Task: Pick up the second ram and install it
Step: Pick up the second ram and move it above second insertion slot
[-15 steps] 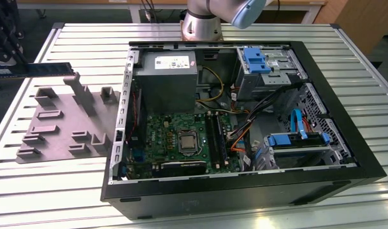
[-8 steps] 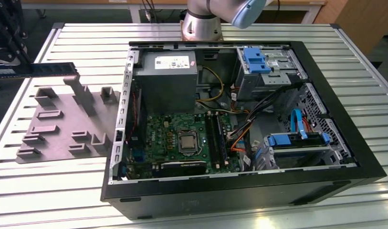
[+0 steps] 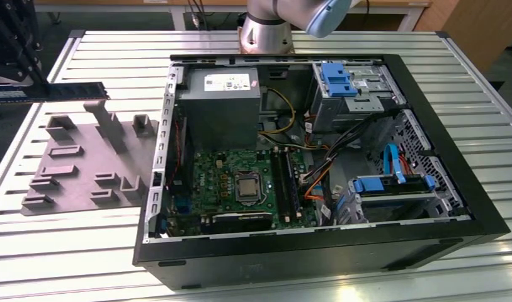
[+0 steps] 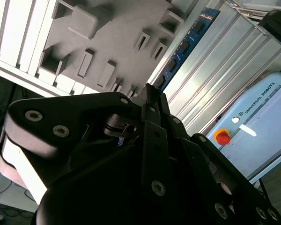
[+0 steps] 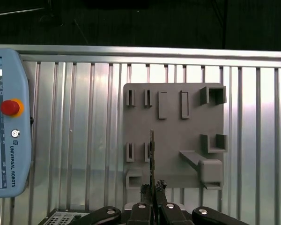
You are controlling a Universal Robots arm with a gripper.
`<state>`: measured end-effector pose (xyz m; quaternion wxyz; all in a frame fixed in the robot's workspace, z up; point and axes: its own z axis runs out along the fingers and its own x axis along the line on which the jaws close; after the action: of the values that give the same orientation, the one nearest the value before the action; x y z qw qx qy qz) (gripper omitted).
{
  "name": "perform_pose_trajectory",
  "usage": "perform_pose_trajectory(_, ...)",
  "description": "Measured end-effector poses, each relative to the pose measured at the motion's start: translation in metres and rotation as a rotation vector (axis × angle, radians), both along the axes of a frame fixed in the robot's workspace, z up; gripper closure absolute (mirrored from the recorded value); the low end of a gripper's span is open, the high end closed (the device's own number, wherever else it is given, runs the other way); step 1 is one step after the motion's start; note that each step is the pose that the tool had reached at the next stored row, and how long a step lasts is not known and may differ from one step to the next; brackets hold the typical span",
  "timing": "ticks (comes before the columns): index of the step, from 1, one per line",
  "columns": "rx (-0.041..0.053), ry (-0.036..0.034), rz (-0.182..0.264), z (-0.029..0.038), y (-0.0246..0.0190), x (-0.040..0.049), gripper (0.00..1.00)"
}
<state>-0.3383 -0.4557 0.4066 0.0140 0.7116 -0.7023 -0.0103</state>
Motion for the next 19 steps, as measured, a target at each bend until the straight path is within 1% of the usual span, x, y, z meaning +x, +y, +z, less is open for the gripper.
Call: perform_pose_trajectory(19,-0.0001,0.0001,0.0,0.0,0.0,0.0146,0.86)
